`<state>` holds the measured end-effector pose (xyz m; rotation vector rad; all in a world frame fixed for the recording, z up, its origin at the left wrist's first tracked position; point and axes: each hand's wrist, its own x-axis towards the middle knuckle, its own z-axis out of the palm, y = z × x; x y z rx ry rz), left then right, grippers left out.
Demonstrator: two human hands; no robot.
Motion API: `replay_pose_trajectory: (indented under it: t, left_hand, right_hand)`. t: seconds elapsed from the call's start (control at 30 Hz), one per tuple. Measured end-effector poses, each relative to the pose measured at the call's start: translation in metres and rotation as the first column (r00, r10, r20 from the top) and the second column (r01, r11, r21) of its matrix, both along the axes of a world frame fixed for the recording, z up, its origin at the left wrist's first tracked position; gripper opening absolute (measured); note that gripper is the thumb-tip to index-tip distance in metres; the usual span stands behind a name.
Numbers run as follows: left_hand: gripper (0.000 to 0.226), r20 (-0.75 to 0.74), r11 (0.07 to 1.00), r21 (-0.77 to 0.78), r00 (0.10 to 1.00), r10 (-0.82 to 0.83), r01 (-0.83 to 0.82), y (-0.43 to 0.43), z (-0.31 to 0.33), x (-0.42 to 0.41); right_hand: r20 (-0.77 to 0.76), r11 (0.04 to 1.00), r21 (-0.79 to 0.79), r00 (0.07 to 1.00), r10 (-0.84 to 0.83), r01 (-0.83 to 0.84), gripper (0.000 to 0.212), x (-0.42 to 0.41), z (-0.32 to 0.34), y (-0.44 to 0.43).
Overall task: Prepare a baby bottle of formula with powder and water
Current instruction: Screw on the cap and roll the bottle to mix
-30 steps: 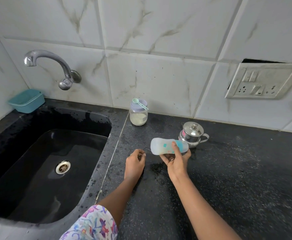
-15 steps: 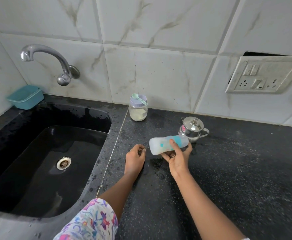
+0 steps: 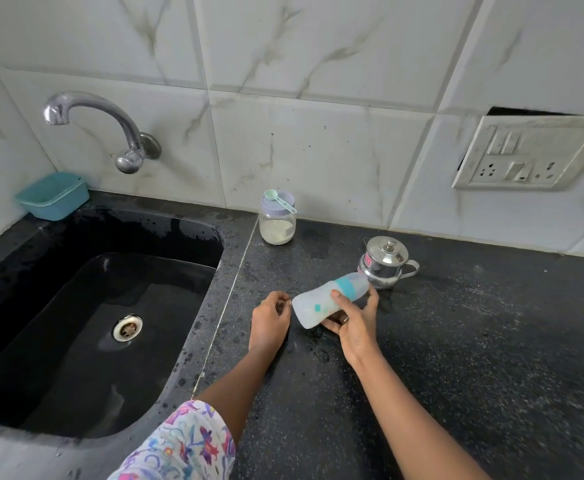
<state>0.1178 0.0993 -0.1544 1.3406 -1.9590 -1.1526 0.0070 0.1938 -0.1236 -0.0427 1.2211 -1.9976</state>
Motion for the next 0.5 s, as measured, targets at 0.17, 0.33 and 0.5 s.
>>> replay_pose_trajectory:
  t: [0.17,0.33,0.5]
  left_hand:
    - [0.017,0.003,1.000,-0.011,1.000,-0.007,0.007,0.0009,-0.0007,0.0005]
    - [0.017,-0.007,1.000,0.002,1.000,-0.005,0.005,-0.0002,-0.0008,-0.0001]
    - [0.016,-0.009,1.000,0.000,1.000,-0.006,0.006,0.0003,-0.0011,0.0008]
  right_hand:
    - [0.107,0.995,-0.018,0.990,-0.092,0.095,0.061,0.0026,-0.0010,-0.0020]
    - [-0.005,1.000,-0.001,1.000,-0.026,0.026,0.066,-0.0004,0.0044,0.0003]
    - [-0.003,1.000,-0.015,1.000,-0.026,0.026,0.064,-0.0002,0.0045,-0.0014]
